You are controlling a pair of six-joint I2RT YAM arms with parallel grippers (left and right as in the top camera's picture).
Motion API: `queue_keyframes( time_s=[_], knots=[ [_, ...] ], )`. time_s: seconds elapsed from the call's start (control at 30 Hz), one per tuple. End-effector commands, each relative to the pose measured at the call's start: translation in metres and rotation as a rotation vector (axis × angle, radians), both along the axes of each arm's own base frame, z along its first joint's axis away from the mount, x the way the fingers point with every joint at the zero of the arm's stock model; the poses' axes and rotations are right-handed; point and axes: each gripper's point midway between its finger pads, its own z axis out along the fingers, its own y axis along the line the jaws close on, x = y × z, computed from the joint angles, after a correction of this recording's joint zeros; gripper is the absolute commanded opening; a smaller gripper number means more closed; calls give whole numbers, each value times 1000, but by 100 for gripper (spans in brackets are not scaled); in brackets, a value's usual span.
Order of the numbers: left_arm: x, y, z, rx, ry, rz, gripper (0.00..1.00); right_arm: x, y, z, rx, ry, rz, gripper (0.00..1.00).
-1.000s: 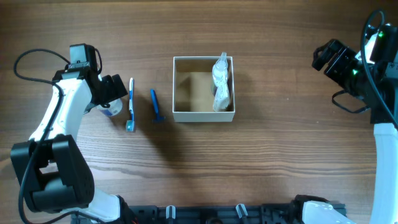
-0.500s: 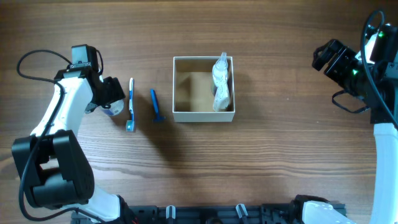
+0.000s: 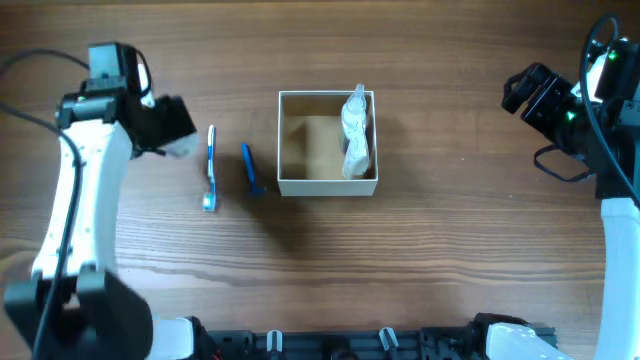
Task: Pack container
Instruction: 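Carry the cotton-swab tub into the box and release it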
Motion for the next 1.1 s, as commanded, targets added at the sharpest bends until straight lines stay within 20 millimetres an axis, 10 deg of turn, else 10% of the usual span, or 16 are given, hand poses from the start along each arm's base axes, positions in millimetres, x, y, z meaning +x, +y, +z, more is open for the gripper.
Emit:
queue_keyframes(
  time_s=[0.0, 0.33, 0.83, 1.07],
  knots=[
    [8, -85, 89, -143, -258, -229, 74, 3, 1, -1, 9, 1, 7, 100],
    [1, -204, 76, -85, -273, -495, 77, 3, 1, -1, 9, 1, 7, 100],
    [38, -249, -50, -37, -91, -487, 80, 3, 1, -1, 9, 1, 7, 100],
    [45, -261, -52, -78, -114, -505, 99, 3, 1, -1, 9, 1, 6, 100]
  ],
)
